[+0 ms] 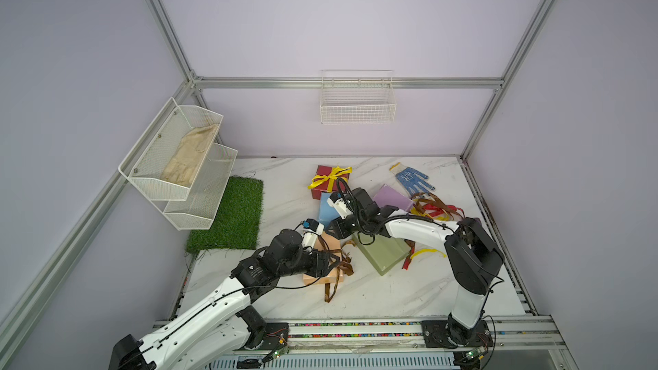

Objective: Untie the ribbon bows on the gift boxes
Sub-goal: Untie the ribbon from the gift box.

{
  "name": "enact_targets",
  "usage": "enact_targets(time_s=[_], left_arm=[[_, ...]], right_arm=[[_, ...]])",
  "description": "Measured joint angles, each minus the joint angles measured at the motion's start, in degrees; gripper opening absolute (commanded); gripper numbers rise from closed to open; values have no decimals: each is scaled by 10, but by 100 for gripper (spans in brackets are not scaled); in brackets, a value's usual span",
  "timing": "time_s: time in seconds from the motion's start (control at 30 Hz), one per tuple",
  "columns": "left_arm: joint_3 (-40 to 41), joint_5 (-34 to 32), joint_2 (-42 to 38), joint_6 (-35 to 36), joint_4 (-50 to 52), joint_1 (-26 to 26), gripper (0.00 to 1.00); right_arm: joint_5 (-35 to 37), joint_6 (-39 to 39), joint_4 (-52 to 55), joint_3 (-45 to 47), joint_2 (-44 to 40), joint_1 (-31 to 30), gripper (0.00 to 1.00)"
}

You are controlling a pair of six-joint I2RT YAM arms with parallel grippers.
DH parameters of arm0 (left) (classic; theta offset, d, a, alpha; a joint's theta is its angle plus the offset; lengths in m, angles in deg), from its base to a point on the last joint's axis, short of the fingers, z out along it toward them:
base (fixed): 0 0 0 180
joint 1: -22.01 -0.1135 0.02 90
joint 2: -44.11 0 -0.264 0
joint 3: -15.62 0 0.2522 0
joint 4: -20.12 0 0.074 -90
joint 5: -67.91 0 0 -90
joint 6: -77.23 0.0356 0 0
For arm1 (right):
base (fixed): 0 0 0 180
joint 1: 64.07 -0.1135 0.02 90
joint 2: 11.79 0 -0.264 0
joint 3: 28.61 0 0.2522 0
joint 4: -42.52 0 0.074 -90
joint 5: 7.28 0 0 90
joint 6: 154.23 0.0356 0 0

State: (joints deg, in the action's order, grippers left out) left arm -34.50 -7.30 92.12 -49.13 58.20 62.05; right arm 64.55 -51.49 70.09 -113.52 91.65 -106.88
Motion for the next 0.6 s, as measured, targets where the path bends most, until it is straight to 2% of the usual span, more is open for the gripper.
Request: enact_targets(time_s=[0.13, 0.27, 0.4, 0.6], left_arm=[[-5, -49, 20, 6, 8, -37, 53], [-5, -61, 57, 18, -2, -81, 49], [-6, -44, 115, 32, -29, -107, 47], [-48, 20, 201, 56, -34, -111, 47]], right_arm=[[35, -2, 51, 0, -45, 0, 45], [49, 10, 95, 6, -104, -2, 41], [52, 41, 126, 27, -165, -31, 39], [46, 100, 154, 77, -197, -102, 38]])
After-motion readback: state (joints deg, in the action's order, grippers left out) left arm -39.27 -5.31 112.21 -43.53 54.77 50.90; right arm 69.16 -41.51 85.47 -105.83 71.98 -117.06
